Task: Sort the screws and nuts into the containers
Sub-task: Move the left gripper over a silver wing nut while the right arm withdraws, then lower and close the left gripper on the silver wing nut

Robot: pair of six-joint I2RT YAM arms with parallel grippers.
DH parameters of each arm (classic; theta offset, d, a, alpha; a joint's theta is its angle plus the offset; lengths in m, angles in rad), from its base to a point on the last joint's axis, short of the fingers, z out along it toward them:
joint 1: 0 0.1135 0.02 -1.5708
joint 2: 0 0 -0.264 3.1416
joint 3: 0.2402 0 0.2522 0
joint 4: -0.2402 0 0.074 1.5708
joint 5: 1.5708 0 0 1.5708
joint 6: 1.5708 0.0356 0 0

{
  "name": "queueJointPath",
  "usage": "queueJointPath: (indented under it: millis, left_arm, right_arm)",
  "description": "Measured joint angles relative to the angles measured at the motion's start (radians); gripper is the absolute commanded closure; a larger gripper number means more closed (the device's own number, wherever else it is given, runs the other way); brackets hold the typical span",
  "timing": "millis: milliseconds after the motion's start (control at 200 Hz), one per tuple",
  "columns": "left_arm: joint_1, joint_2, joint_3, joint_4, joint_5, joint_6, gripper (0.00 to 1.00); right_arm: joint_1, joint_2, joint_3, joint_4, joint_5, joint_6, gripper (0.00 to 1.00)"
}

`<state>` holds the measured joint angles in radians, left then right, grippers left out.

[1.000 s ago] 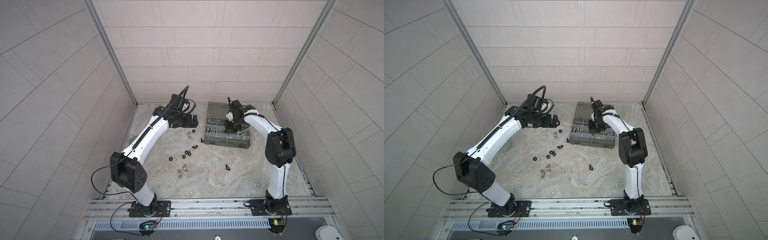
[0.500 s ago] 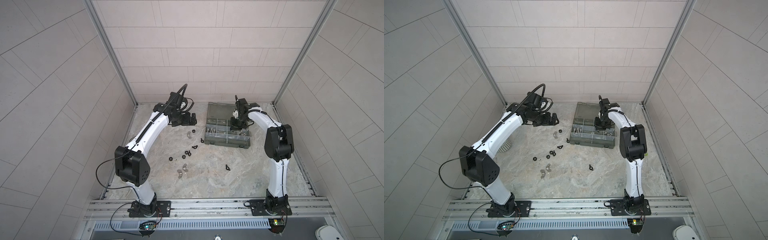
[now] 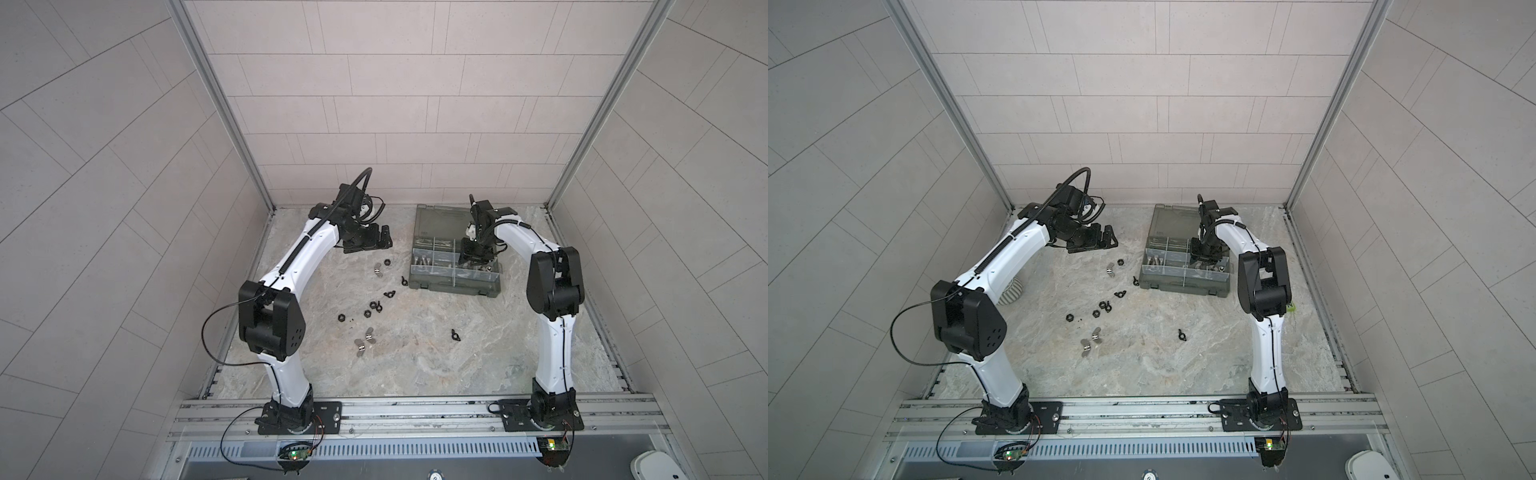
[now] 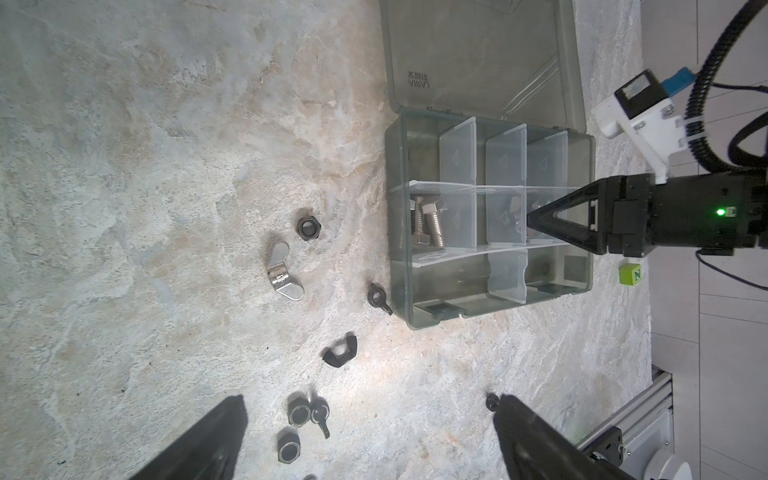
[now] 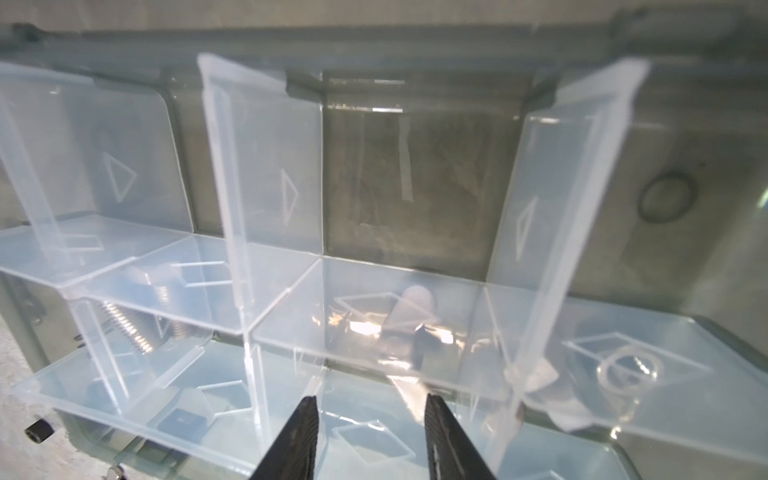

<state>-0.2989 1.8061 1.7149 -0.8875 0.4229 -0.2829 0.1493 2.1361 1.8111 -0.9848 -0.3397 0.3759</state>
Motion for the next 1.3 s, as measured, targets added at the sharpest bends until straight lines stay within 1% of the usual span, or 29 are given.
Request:
queueJointPath:
  millis: [65,120,195,370,590,831,936,1011,1076,1301]
  left_arm:
    - [0.000,0.011,0.000,0.000,-0.008,-0.001,0.00]
    - [0.000,0.021,0.000,0.000,-0.026,-0.005,0.00]
    - [0.000,0.042,0.000,0.000,-0.064,-0.013,0.00]
    - [0.000,0.124,0.002,-0.008,-0.175,-0.015,0.06]
    - [0.000,0.227,-0.002,0.000,-0.245,-0.023,0.12]
    - [-0.007,0.267,-0.003,0.026,-0.271,-0.050,0.18]
    - [-0.023,0.292,-0.003,0.034,-0.286,-0.063,0.22]
    - [-0.039,0.317,-0.003,0.042,-0.294,-0.071,0.23]
    - [-0.054,0.335,-0.003,0.045,-0.298,-0.079,0.24]
    - [-0.086,0.367,-0.003,0.047,-0.319,-0.098,0.28]
  right_arm:
    - [0.000,-0.026,0.000,-0.013,-0.001,-0.002,0.53]
    - [0.000,-0.059,0.000,-0.023,-0.005,-0.005,0.47]
    - [0.003,-0.117,-0.002,-0.036,-0.016,-0.016,0.41]
    - [0.022,-0.276,-0.033,-0.060,-0.039,-0.038,0.36]
    - [0.053,-0.432,-0.171,-0.082,-0.050,-0.046,0.34]
    - [0.080,-0.572,-0.354,-0.080,-0.066,-0.044,0.32]
    - [0.087,-0.637,-0.423,-0.077,-0.074,-0.043,0.29]
    - [0.090,-0.669,-0.452,-0.077,-0.077,-0.046,0.26]
    - [0.091,-0.686,-0.468,-0.075,-0.084,-0.053,0.20]
    - [0.092,-0.724,-0.514,-0.066,-0.101,-0.060,0.18]
